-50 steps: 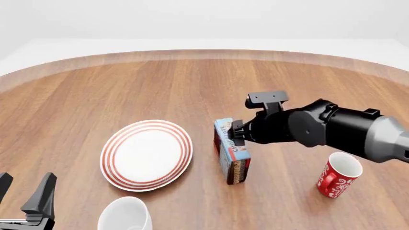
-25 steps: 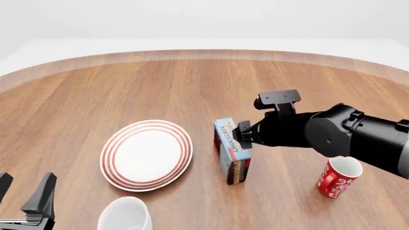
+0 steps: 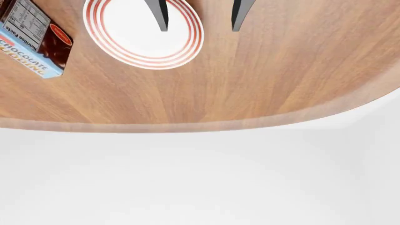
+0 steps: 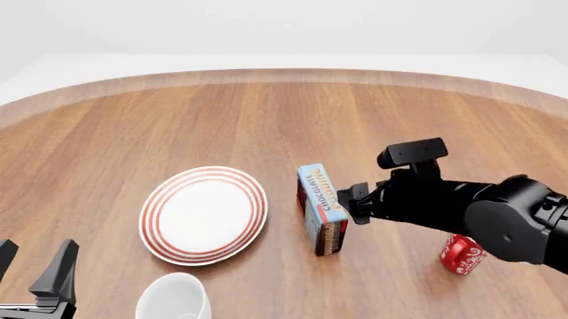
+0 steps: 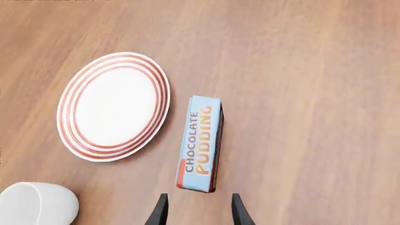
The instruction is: Pick up the white mug and put it on the plate, and put the chocolate pudding to the right of the plate.
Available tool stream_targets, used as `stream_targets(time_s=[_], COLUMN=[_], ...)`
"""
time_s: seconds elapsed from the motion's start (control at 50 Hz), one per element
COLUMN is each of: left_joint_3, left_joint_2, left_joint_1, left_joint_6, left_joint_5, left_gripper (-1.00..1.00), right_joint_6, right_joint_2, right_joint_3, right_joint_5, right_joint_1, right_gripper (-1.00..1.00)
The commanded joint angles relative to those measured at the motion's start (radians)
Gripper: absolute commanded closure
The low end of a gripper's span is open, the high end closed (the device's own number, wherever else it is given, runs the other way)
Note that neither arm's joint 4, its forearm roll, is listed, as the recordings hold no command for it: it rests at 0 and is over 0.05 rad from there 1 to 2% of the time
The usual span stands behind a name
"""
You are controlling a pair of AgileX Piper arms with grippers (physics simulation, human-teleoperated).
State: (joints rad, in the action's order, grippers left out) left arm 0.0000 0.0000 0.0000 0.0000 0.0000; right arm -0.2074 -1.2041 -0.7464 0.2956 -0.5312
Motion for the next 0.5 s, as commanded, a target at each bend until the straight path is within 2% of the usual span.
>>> stream_targets(time_s=[0.02,0.5], left_joint_3=[0.000,0.000], left_joint_2=[0.000,0.000], left_joint_1=[0.000,0.000], left_joint_6=[0.000,0.000], left_joint_5=[0.000,0.000], left_gripper=[-1.00,-1.00], right_joint_6=[0.011,0.056], right_joint_2=[0.085,0.222], right_joint_3=[0.084,0.265], right_joint_5=[-0.040,-0.159], right_joint_1=[-0.004,-0.017], right_gripper=[-1.00,-1.00])
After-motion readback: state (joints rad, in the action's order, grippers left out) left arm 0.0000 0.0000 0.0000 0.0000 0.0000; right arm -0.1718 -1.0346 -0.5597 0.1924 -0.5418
